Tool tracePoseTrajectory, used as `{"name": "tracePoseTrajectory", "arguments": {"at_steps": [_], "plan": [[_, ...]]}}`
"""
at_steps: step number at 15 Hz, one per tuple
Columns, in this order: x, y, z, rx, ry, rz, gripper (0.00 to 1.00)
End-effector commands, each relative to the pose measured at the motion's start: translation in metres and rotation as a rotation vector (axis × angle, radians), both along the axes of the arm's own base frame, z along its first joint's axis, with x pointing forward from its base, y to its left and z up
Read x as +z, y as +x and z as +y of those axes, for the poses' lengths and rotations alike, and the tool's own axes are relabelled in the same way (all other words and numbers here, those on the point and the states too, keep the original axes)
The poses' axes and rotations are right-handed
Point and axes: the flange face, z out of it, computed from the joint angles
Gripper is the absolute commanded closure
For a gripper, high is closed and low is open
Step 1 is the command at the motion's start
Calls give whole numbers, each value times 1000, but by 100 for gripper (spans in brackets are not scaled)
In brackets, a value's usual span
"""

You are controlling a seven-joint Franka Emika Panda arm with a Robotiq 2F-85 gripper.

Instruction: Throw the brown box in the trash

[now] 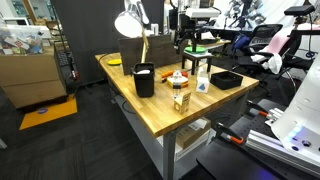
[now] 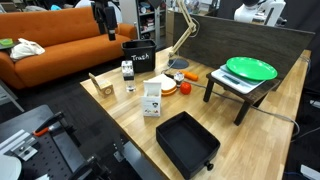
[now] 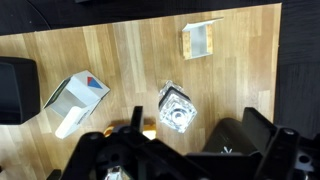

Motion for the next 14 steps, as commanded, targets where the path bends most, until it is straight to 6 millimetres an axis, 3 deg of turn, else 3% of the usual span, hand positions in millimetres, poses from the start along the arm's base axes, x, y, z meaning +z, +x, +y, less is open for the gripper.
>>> {"name": "tracePoseTrajectory", "arguments": {"at_steps": [1,9,14], "plan": [[0,1,0,-1,0,4,0],[-1,0,1,0,-4,17,0],[-9,-9,16,39,-7,36,0]]}}
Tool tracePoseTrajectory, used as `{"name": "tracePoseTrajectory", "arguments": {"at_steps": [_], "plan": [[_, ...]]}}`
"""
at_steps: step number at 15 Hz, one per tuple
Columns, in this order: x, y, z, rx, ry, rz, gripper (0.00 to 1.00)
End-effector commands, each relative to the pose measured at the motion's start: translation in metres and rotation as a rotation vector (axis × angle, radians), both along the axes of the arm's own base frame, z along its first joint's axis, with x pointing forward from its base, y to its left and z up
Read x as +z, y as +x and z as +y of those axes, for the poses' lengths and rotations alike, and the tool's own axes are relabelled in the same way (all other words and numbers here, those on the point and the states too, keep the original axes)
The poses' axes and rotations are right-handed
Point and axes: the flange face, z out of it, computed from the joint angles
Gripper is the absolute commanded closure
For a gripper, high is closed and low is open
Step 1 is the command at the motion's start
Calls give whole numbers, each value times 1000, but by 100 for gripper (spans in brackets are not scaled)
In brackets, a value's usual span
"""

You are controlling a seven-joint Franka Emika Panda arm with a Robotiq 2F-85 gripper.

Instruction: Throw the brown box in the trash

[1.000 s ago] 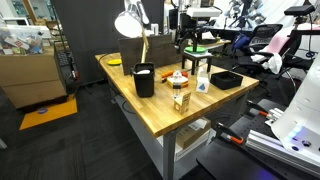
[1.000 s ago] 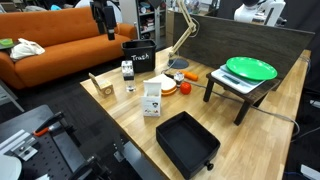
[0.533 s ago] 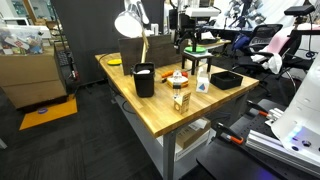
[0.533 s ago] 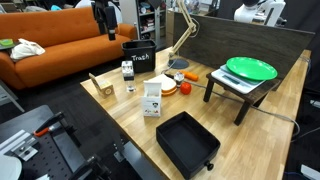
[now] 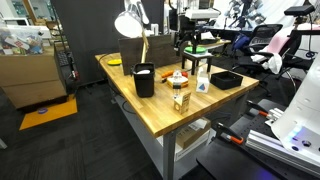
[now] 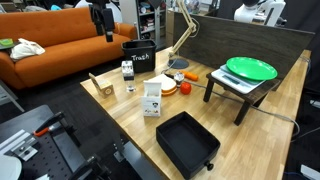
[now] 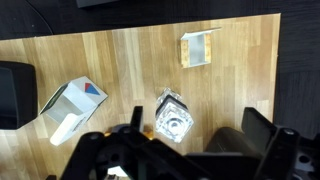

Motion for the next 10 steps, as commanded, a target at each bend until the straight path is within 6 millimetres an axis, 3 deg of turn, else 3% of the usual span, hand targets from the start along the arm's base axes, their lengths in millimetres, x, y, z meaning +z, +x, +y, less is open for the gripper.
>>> {"name": "tracePoseTrajectory", "arguments": {"at_steps": [1,5,10], "plan": [[-5,-6,11,30,2,13,0],[-15,-12,23,48,2,30,0],[-23,-8,16,49,-2,43,0]]}}
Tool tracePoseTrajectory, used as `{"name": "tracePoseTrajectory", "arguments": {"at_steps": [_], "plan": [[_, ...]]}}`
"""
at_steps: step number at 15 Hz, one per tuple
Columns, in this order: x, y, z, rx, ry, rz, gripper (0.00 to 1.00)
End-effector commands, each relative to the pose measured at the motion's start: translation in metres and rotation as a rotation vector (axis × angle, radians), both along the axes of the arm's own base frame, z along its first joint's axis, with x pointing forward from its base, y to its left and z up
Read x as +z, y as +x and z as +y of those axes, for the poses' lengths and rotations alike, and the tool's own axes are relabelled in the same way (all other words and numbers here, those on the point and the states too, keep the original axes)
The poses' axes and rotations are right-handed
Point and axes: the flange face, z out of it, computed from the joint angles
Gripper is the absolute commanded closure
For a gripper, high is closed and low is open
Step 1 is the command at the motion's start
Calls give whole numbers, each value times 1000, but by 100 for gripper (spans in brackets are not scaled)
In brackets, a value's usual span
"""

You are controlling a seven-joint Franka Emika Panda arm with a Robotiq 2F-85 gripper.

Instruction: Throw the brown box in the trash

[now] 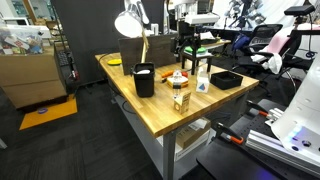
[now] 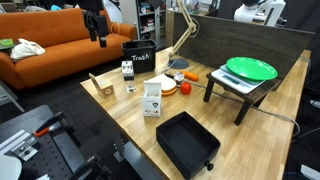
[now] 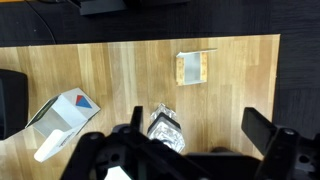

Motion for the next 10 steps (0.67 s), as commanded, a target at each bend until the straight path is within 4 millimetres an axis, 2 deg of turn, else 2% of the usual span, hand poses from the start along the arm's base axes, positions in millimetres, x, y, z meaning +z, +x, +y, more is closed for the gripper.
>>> {"name": "tracePoseTrajectory", "arguments": {"at_steps": [1,10], "plan": [[-6,7,-6,8,14,6,0],[-15,7,-4,72,70,40,0]]}}
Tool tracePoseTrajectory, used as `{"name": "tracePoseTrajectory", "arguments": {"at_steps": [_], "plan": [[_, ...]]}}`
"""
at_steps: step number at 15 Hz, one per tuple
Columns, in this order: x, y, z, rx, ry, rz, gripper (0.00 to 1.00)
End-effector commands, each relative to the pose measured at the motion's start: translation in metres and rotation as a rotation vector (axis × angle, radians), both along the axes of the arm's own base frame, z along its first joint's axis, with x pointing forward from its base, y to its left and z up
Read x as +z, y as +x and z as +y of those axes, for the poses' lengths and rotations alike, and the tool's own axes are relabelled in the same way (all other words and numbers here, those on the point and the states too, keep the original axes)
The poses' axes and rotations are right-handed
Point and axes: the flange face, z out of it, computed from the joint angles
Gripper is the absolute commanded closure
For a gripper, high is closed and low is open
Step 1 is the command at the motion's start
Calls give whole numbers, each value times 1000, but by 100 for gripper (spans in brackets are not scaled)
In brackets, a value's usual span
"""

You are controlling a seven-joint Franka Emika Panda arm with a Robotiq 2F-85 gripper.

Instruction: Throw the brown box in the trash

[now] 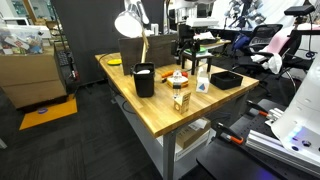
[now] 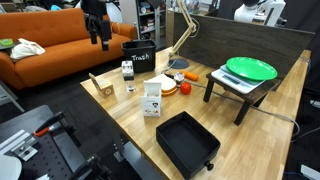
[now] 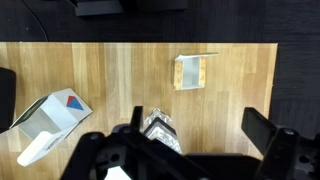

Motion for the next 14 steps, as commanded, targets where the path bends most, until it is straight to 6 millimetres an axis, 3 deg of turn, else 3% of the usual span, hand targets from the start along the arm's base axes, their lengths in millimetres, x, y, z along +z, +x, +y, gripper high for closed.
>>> {"name": "tracePoseTrajectory", "arguments": {"at_steps": [1,10,14], "plan": [[-5,2,1,27,37,18,0],[-4,-1,1,14,17,13,0],[-39,0,8,7,27,40,0]]}}
